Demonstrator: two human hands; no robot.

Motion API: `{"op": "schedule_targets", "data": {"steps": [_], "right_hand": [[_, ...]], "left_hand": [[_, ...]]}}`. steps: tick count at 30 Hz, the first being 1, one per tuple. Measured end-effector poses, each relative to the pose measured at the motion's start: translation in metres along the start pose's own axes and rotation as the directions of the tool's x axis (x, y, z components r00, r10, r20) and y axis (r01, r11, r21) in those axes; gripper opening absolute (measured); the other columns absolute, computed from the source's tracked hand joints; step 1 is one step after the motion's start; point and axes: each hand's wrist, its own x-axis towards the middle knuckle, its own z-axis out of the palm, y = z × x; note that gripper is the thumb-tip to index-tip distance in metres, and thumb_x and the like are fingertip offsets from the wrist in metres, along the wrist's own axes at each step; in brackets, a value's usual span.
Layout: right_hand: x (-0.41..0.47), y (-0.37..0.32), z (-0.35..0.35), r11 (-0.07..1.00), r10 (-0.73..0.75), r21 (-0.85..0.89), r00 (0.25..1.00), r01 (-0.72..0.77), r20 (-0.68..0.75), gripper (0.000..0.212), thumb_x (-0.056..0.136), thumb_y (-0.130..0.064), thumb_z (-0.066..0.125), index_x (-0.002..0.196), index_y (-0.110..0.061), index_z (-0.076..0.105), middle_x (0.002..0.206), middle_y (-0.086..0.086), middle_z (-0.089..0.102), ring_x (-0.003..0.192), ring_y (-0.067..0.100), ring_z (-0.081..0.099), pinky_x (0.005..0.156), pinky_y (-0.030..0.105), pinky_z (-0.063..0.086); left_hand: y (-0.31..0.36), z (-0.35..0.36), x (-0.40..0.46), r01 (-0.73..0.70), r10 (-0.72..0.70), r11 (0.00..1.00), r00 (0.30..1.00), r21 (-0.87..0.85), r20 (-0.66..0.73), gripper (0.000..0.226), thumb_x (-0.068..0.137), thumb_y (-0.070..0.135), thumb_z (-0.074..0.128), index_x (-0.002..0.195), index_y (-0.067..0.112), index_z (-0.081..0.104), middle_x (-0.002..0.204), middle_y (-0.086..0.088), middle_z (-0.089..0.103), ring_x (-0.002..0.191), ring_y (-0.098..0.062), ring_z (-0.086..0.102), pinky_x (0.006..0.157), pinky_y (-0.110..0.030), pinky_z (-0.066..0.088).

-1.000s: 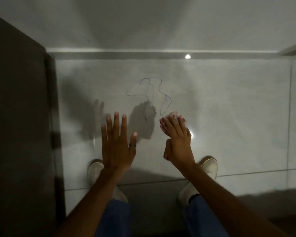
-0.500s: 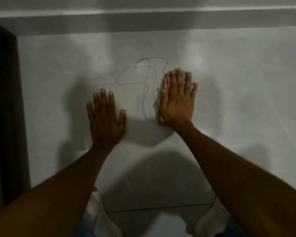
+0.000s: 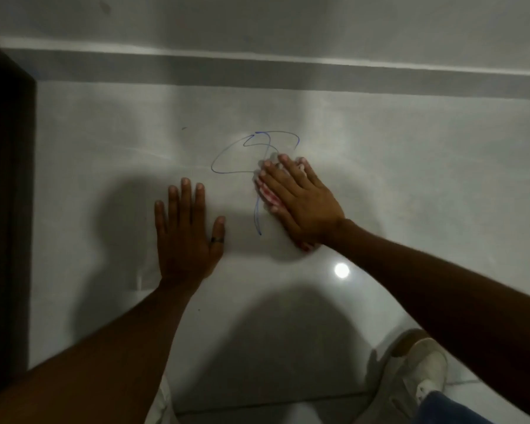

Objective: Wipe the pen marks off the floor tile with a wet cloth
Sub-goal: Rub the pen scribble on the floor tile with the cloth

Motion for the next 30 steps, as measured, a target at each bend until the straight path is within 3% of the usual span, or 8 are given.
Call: {"op": "schedule_targets", "data": {"steps": [2, 5, 10, 16, 20, 24, 26, 30], "right_hand": [[0.002, 0.03, -0.009, 0.985, -0.17, 0.0, 0.985, 0.171, 0.034, 0.063, 0.111, -0.043, 0.03, 0.169, -0.019, 0.024, 0.178, 0.009, 0.023, 0.166, 0.033, 0.013, 0.135, 0.055, 0.012], [0.033, 0.053, -0.023, 0.984, 0.165, 0.073, 0.986, -0.163, -0.018, 0.067, 0.108, -0.045, 0.028, 0.168, -0.018, 0.025, 0.177, 0.01, 0.025, 0.165, 0.035, 0.016, 0.133, 0.058, 0.016], [0.09, 0.013, -0.028, 0.792, 0.606, 0.154, 0.791, -0.591, -0.086, 0.067, 0.11, -0.045, 0.028, 0.17, -0.016, 0.018, 0.179, 0.01, 0.015, 0.167, 0.034, 0.007, 0.135, 0.057, 0.007], [0.065, -0.006, -0.012, 0.99, -0.141, 0.004, 0.987, 0.142, 0.077, 0.063, 0.113, -0.047, 0.026, 0.17, -0.024, 0.014, 0.18, 0.005, 0.014, 0.167, 0.026, 0.0, 0.136, 0.052, 0.006], [0.044, 0.039, -0.023, 0.979, 0.2, 0.055, 0.98, -0.198, -0.021, 0.062, 0.11, -0.043, 0.027, 0.169, -0.024, 0.023, 0.178, 0.004, 0.022, 0.167, 0.03, 0.012, 0.134, 0.056, 0.013], [0.084, 0.014, -0.031, 0.778, 0.624, 0.12, 0.78, -0.616, -0.038, 0.067, 0.11, -0.046, 0.021, 0.17, -0.017, 0.015, 0.18, 0.008, 0.011, 0.167, 0.033, 0.004, 0.135, 0.058, 0.006], [0.103, -0.012, -0.027, 0.754, 0.65, 0.147, 0.76, -0.641, -0.024, 0.067, 0.111, -0.045, 0.025, 0.17, -0.016, 0.013, 0.18, 0.01, 0.009, 0.167, 0.035, 0.002, 0.135, 0.058, 0.004], [0.095, -0.054, -0.015, 0.941, 0.32, 0.123, 0.947, -0.316, -0.014, 0.067, 0.11, -0.048, 0.027, 0.17, -0.02, 0.015, 0.18, 0.007, 0.011, 0.167, 0.032, 0.003, 0.136, 0.055, 0.003]], "left_hand": [[0.001, -0.001, -0.001, 0.0, 0.0, 1.0, 1.0, 0.001, -0.002, 0.075, 0.11, 0.058, 0.029, 0.171, 0.014, 0.026, 0.18, -0.017, 0.023, 0.166, -0.04, 0.021, 0.135, -0.057, 0.01], [0.0, -0.002, 0.0, 0.006, -0.006, 1.0, 1.0, -0.015, 0.0, 0.076, 0.11, 0.058, 0.027, 0.171, 0.013, 0.027, 0.18, -0.018, 0.024, 0.166, -0.041, 0.022, 0.135, -0.058, 0.011], [0.004, -0.005, 0.001, 0.008, -0.009, 0.998, 1.0, -0.058, -0.006, 0.075, 0.109, 0.054, 0.038, 0.17, 0.01, 0.03, 0.178, -0.019, 0.026, 0.165, -0.043, 0.023, 0.135, -0.062, 0.016], [0.003, -0.005, 0.0, -0.005, 0.002, 0.998, 0.998, -0.055, -0.058, 0.073, 0.11, 0.05, 0.044, 0.169, 0.009, 0.032, 0.177, -0.02, 0.029, 0.164, -0.043, 0.027, 0.133, -0.065, 0.021], [0.003, -0.002, -0.001, 0.011, -0.014, 0.997, 0.999, -0.077, -0.046, 0.075, 0.109, 0.051, 0.045, 0.17, 0.009, 0.032, 0.178, -0.019, 0.028, 0.165, -0.043, 0.025, 0.134, -0.064, 0.019], [0.002, -0.002, -0.001, 0.003, -0.007, 0.998, 0.997, -0.056, -0.077, 0.074, 0.11, 0.049, 0.047, 0.169, 0.008, 0.032, 0.177, -0.02, 0.029, 0.165, -0.043, 0.025, 0.133, -0.065, 0.022], [0.002, -0.001, -0.003, -0.005, -0.001, 0.999, 0.993, -0.048, -0.12, 0.073, 0.109, 0.048, 0.05, 0.168, 0.007, 0.035, 0.175, -0.021, 0.033, 0.163, -0.044, 0.029, 0.131, -0.065, 0.026], [0.002, -0.001, -0.002, -0.01, 0.006, 0.999, 0.991, -0.03, -0.137, 0.072, 0.11, 0.048, 0.05, 0.167, 0.006, 0.036, 0.174, -0.022, 0.034, 0.162, -0.044, 0.031, 0.13, -0.066, 0.028]]}}
